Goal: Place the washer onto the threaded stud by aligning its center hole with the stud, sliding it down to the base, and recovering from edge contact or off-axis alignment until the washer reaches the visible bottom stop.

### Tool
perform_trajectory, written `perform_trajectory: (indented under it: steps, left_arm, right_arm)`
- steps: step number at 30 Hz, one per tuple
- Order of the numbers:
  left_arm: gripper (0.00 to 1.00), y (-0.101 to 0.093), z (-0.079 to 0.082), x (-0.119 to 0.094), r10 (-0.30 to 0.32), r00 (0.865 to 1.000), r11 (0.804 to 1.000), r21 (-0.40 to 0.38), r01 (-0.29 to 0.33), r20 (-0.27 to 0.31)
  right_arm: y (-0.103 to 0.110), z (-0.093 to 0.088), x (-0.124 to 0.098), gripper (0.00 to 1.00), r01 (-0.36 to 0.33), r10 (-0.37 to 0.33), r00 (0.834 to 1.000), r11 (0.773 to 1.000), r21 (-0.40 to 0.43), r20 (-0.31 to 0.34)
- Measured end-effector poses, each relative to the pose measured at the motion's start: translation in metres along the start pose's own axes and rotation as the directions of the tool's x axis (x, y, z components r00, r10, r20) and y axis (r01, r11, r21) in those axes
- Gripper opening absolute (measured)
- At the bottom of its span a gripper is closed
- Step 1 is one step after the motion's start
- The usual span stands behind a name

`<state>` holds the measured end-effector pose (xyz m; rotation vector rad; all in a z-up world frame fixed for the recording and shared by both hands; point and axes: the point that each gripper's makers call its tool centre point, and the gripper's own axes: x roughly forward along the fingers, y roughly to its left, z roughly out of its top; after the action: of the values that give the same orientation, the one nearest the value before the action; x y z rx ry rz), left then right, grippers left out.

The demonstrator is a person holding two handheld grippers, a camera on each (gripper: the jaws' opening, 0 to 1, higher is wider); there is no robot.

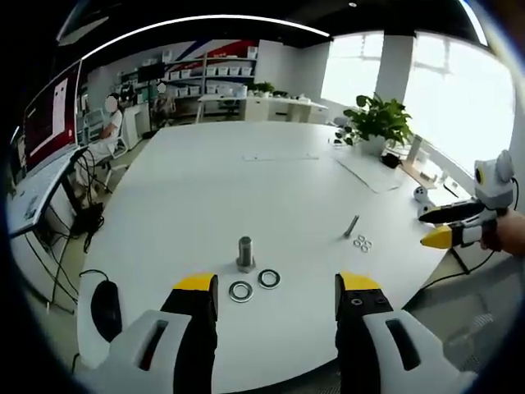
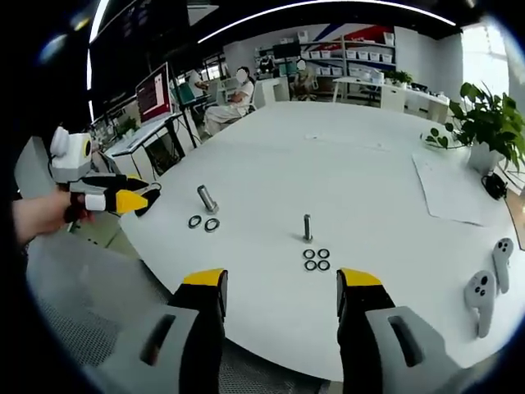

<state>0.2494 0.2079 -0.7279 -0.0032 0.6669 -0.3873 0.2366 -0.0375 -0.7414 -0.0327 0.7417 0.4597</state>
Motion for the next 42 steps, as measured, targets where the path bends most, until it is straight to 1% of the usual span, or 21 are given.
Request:
perform_trajectory:
  steps: [19,26,42]
  left_arm:
    - [0.57,0.0031,-0.0052,0.0013,0.008,1.000,1.000,0.001,-0.008,-0.021]
    - [0.57,0.0007,-0.0061,0.0010,0.004,1.000,1.000,0.011,-0.004,-0.024]
    - [0.56,0.0017,-0.0067,0.0007,0.007,1.000,1.000,0.007,-0.007,-0.027]
  right_arm:
    - [-0.0063,-0.0026,-0.0010,0.56,0.024,-0.023,1.000,0.999,0.026,-0.011]
    - [-0.0065,-0.0044,-0.0005,0.56,0.029,-0.029,0.999,1.000,0.006,-0.022]
    - [-0.0070,-0.0060,-0.0012,0.56,0.034,-0.034,0.999,0.999,-0.003,-0.029]
